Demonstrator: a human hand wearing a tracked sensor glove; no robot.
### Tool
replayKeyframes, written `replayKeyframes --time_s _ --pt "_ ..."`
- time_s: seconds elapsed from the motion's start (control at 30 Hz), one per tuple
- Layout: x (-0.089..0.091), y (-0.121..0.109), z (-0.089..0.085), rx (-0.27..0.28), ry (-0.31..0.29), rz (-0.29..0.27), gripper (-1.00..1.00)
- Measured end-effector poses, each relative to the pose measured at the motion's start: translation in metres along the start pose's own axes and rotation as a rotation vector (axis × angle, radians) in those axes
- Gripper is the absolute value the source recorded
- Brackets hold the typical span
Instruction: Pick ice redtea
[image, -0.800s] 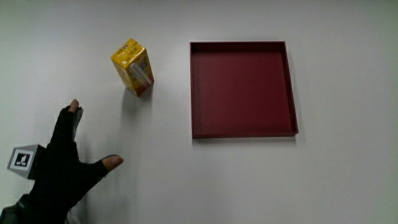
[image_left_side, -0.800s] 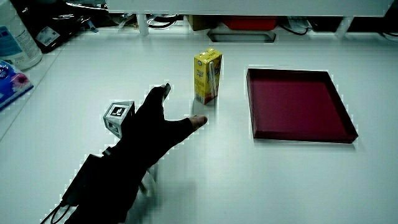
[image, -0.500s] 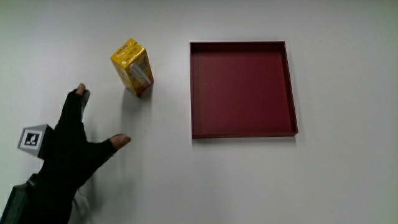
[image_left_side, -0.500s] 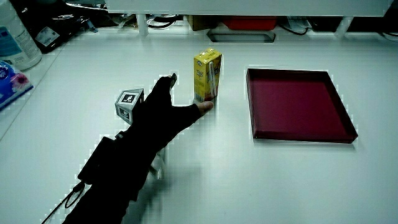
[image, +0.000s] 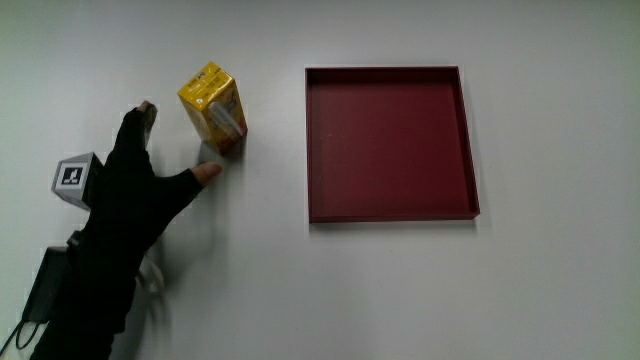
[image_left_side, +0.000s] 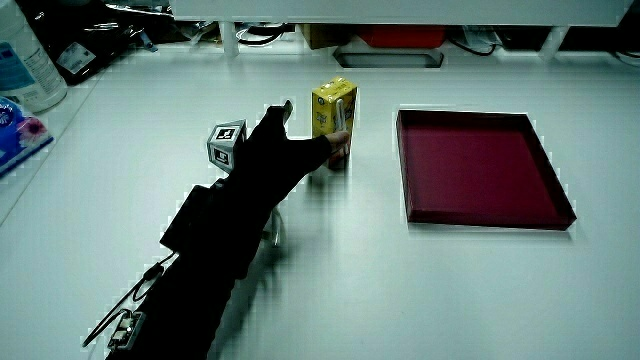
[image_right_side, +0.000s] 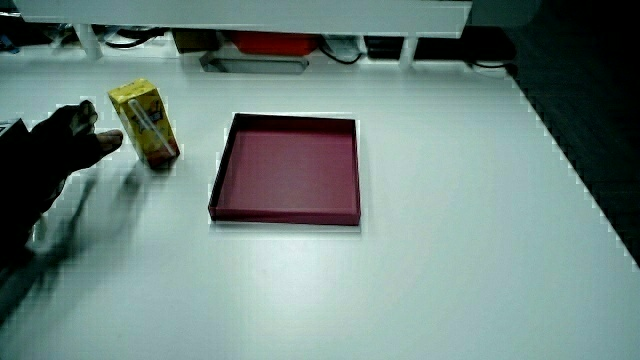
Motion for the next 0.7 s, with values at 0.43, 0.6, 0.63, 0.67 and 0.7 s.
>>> replayKeyframes --time_s 0.43,0.6,0.63,0.67,0.7 --pt "-0.002 0.034 -0.009 0.042 -0.022 0.059 0.00" --pt "0.002 0.041 -0.016 0.041 -0.031 0.063 0.00" --pt "0.001 0.042 -0.017 0.043 -0.030 0.066 0.00" --pt "0.001 0.043 -0.017 0.040 -0.034 0.057 0.00" --pt "0.003 0.043 -0.018 0.039 -0.041 0.054 0.00"
